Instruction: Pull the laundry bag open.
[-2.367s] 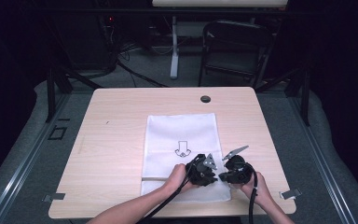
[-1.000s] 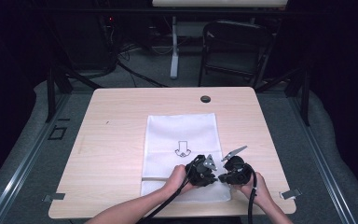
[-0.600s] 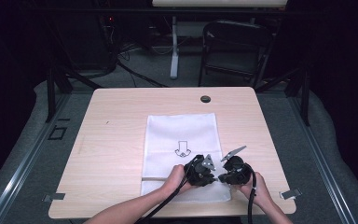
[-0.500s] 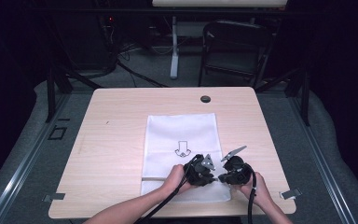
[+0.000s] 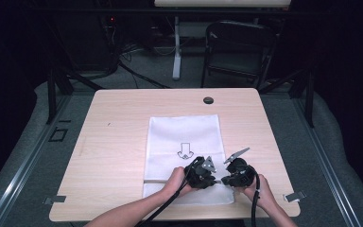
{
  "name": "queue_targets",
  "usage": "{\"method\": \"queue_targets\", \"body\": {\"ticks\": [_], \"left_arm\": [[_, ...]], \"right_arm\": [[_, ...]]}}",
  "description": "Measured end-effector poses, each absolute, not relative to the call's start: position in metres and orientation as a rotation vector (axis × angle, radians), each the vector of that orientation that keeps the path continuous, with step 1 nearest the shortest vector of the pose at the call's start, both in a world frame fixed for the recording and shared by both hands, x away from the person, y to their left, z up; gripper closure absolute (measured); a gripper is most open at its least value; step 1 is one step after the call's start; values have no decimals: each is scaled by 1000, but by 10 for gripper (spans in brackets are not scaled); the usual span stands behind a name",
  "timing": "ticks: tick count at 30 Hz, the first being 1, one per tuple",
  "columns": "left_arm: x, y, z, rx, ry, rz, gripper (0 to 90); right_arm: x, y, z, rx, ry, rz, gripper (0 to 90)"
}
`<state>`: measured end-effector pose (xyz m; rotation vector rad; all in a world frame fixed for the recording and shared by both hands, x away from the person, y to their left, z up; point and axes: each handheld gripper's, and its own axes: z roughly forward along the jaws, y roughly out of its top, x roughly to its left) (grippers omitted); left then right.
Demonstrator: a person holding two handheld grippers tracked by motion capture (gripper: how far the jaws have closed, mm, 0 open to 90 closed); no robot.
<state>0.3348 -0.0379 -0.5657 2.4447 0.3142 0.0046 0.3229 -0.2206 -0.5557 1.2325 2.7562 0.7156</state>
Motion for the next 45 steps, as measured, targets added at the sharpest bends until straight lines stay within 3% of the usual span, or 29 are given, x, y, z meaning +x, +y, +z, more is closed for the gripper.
{"method": "queue_targets", "body": {"ticks": [45], "left_arm": [[334, -4, -557, 2471, 314, 31, 819]], "right_arm": [[322, -219, -556, 1265, 2742, 721, 900]]}}
